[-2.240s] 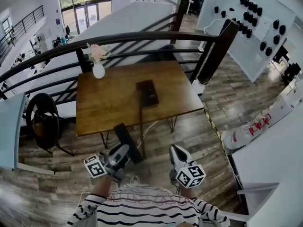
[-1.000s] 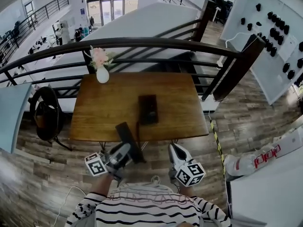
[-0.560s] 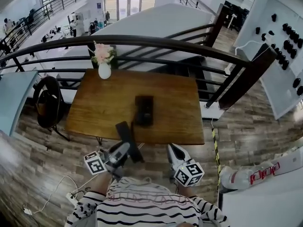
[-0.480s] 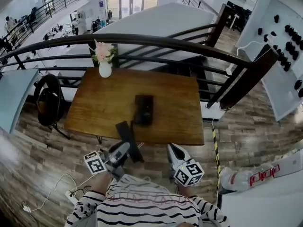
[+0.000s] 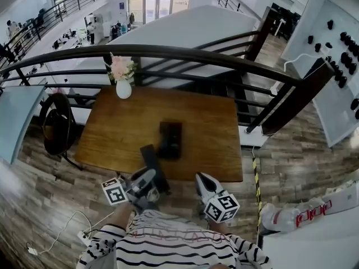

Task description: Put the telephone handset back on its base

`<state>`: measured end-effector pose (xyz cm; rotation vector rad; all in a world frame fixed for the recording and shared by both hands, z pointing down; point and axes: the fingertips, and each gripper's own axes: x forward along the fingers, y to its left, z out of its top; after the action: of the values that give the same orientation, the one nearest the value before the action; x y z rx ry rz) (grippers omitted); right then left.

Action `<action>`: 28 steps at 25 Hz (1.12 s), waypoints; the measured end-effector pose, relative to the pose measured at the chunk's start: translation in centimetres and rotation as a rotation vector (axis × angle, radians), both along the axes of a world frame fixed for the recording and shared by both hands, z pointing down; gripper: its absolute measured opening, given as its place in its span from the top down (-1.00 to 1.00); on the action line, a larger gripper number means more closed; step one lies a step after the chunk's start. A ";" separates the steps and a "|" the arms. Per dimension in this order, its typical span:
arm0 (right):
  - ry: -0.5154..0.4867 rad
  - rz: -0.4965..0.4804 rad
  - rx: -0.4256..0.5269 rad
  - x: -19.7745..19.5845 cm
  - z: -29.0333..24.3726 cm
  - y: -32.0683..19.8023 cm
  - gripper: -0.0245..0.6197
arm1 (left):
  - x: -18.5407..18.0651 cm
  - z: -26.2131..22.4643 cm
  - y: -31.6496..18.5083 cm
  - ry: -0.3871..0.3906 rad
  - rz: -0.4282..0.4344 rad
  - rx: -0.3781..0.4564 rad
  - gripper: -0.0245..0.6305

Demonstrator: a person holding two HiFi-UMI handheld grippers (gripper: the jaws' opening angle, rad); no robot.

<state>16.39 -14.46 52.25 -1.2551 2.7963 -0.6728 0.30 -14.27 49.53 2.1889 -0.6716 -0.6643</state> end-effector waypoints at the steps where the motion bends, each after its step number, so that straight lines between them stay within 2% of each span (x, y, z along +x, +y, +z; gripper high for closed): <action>1: 0.003 0.002 0.005 -0.3 -0.2 -0.7 0.92 | -0.1 0.0 -0.9 -0.002 0.009 0.000 0.71; 15: 0.023 0.070 -0.025 -4.2 0.3 -9.4 0.92 | -1.9 3.1 -13.8 -0.093 0.179 -0.030 0.71; 28: 0.056 0.102 -0.091 -5.6 2.7 -12.2 0.92 | -1.9 9.3 -20.6 -0.145 0.284 -0.093 0.71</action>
<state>10.83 -26.69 54.96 -1.4427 2.7508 -0.7790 -1.64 -34.88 58.81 2.2031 -0.4420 -0.3240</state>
